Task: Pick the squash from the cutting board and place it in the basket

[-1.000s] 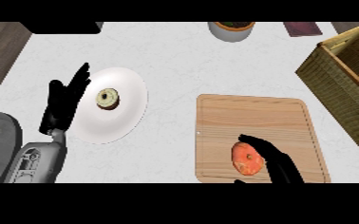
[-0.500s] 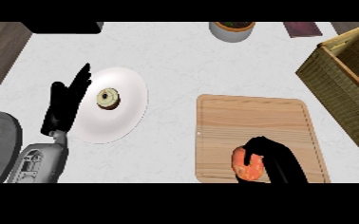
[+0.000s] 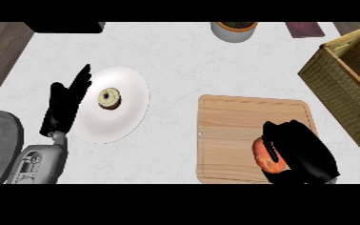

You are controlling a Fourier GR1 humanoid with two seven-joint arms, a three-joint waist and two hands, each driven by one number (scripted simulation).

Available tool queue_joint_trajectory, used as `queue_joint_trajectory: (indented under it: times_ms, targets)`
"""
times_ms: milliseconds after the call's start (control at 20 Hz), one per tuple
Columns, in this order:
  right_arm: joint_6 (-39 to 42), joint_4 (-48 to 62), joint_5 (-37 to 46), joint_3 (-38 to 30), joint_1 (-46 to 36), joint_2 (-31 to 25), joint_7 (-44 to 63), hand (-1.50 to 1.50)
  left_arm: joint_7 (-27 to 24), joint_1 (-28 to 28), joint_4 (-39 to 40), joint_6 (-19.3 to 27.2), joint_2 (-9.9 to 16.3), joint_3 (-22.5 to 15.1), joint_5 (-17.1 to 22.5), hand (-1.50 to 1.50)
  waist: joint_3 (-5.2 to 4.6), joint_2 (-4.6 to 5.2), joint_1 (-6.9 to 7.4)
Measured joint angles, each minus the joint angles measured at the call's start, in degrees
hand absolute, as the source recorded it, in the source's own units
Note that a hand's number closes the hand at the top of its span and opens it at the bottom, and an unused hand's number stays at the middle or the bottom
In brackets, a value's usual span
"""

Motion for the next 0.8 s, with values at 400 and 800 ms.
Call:
queue_joint_trajectory:
  times_ms: [400, 800]
  targets:
    - [11.1, -14.5, -13.3, -6.3, -1.0, 7.0, 5.1, 1.5, 0.6, 0.8, -1.0, 0.9, -0.7, 0.0, -0.8, 0.0, 0.09, -0.13, -0.78]
    - [17.4, -27.0, -30.7, -16.9, -7.5, 19.1, 19.5, 1.5, 0.8, 0.3, -0.5, 0.4, 0.0, 0.7, -0.5, 0.0, 0.0, -0.25, -1.31]
